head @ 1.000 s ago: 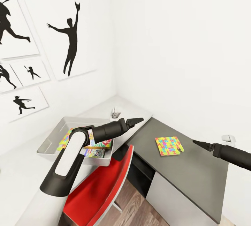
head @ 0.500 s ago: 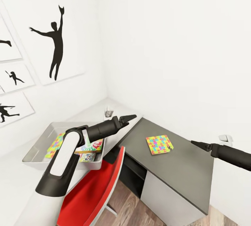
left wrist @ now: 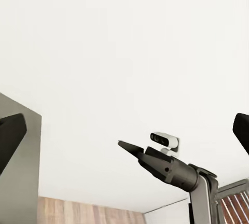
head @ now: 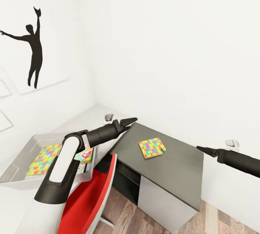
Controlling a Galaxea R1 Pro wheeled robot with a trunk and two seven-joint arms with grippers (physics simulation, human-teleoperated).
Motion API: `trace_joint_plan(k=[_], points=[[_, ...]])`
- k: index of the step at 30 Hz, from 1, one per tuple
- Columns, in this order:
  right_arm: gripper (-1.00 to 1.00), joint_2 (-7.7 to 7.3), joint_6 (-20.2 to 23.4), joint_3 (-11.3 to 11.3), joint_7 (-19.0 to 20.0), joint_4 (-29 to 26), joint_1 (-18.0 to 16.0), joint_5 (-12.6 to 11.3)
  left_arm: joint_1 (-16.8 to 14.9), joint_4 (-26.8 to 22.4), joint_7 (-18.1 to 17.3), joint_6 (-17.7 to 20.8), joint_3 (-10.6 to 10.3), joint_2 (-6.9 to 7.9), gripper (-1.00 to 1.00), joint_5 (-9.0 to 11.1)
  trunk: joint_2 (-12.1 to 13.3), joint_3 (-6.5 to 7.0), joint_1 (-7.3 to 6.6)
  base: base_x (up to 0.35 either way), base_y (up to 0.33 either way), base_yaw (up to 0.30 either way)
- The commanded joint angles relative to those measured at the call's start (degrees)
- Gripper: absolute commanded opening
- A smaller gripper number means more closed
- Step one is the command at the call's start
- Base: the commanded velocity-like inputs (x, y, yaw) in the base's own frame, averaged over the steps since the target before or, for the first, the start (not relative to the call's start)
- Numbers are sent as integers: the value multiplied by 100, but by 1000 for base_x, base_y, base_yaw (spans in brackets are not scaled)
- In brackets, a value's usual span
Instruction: Put all the toys in the child's room - the three board games (two on the bed and one on the table), the two jigsaw puzzles on the table, and the tennis ball on the table - inside the toy box on the table in the child's room.
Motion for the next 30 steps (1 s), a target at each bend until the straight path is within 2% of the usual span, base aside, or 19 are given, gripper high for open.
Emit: trace_joint_plan(k=[1, 30], points=[[100, -1, 43, -3, -3, 0, -6, -26, -5, -3, 27, 21, 4, -2, 100, 29, -12, -8, 4, 0, 0, -265], [100, 2, 43, 13, -1, 13, -6, -26, 2, -5, 30, 29, 23, -1, 100, 15, -12, 109, 4, 0, 0, -266]])
